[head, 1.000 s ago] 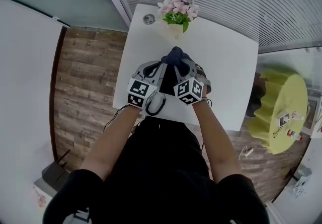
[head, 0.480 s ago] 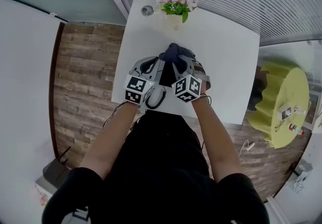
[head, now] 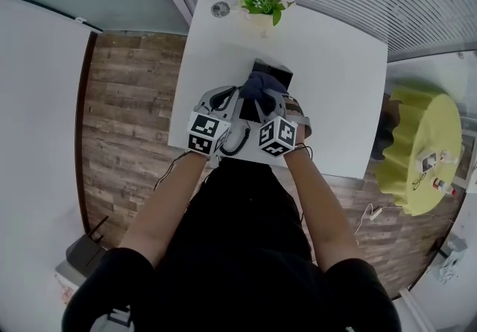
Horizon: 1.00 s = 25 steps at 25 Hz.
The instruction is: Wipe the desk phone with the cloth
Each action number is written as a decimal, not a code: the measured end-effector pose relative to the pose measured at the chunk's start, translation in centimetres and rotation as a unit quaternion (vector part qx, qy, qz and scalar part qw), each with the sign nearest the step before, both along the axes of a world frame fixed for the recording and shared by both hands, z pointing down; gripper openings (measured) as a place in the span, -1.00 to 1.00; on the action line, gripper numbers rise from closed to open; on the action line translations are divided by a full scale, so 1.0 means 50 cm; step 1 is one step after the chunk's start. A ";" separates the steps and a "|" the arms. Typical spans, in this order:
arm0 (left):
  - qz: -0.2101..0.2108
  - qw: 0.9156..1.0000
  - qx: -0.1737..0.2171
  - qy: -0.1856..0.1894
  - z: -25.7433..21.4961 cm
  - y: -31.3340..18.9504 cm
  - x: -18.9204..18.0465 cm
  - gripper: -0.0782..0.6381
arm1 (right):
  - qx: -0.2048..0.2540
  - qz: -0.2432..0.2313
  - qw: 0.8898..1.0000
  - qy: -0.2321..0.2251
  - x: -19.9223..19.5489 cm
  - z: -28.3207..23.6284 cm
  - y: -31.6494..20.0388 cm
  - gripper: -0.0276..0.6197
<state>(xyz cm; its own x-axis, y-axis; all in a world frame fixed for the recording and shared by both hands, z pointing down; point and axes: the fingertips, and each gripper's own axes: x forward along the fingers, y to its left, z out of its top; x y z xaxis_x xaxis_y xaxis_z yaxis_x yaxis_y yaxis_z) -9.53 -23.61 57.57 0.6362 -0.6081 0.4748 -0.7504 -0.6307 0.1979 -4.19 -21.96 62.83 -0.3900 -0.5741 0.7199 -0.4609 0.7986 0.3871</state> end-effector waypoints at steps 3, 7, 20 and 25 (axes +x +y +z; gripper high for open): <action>0.003 1.000 -0.006 -0.004 0.012 0.016 -0.002 -0.75 | -0.008 0.000 1.000 0.000 -0.004 0.010 0.018 -0.62; 0.011 1.000 -0.013 -0.010 0.027 0.040 -0.003 -0.75 | -0.016 0.000 1.000 0.000 -0.010 0.020 0.042 -0.62; 0.020 0.999 -0.034 -0.019 0.078 0.114 -0.021 -0.75 | -0.023 0.000 1.000 0.003 -0.029 0.054 0.109 -0.62; 0.022 0.999 -0.035 -0.019 0.084 0.135 -0.025 -0.75 | -0.029 0.001 1.000 0.002 -0.035 0.064 0.131 -0.62</action>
